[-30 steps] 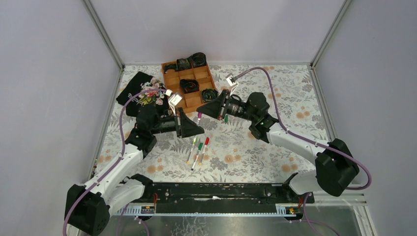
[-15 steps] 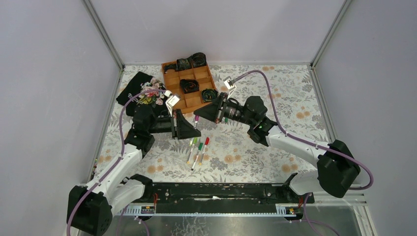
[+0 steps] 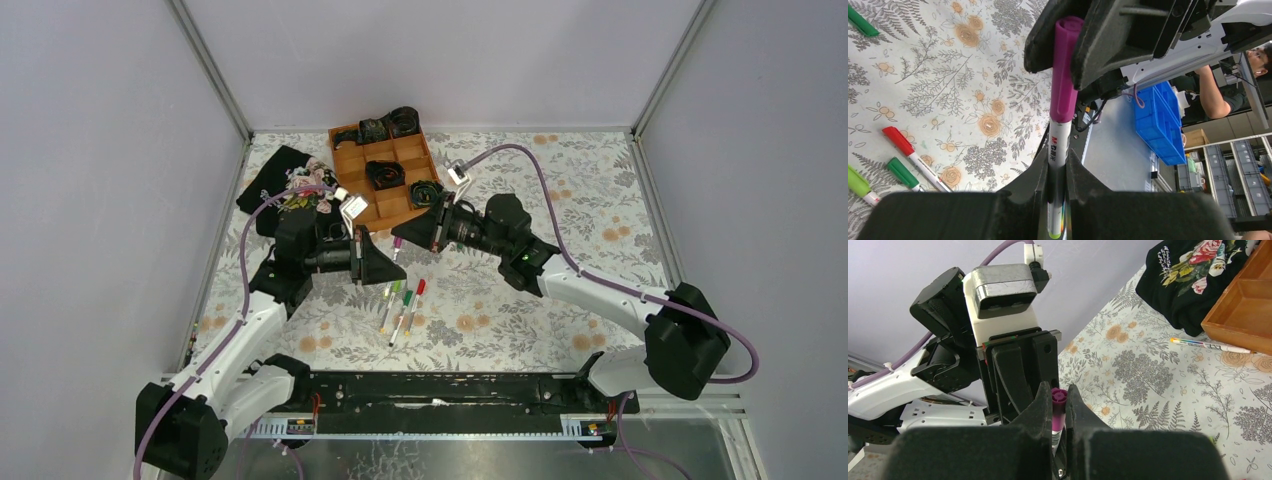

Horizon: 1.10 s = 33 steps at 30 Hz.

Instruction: Insert the pens into the pen caps

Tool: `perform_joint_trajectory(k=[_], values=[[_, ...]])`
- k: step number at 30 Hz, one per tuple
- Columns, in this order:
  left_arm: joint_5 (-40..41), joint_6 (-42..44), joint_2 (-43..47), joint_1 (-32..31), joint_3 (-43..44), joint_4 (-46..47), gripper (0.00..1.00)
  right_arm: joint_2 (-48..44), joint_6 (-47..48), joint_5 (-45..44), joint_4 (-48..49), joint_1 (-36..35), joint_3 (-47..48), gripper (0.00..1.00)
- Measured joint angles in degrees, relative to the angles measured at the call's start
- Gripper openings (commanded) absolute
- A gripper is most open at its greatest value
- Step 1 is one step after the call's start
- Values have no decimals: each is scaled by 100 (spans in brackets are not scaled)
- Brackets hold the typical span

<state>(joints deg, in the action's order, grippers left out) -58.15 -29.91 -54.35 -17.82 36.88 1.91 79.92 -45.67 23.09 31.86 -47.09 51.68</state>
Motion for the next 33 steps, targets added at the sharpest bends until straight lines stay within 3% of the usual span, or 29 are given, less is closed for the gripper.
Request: perform_joint_trajectory(k=[10,15,16,17,20,22,26,33], values=[[-1233,-796,-44,219,0,866,0,-214,-26,487,586,-15,-210,0],[-1390,-382,55,275,94,431,0,-315,138,546,437,-81,-184,0],[-1316,-203,63,280,146,203,0,-361,197,472,304,-96,-136,2],[-1224,-52,66,284,192,9,0,-407,271,334,96,-122,-57,12],[-621,452,138,227,284,-612,0,-518,527,-256,-765,-219,223,27],[-146,579,212,50,282,-914,0,-592,721,-619,-1366,-293,343,50],[1823,479,273,-490,192,-1071,0,-841,1043,-662,-2811,-568,365,76],[4273,-125,-295,-1416,-229,-1694,0,-1528,1377,-1364,-3891,-522,365,82]])
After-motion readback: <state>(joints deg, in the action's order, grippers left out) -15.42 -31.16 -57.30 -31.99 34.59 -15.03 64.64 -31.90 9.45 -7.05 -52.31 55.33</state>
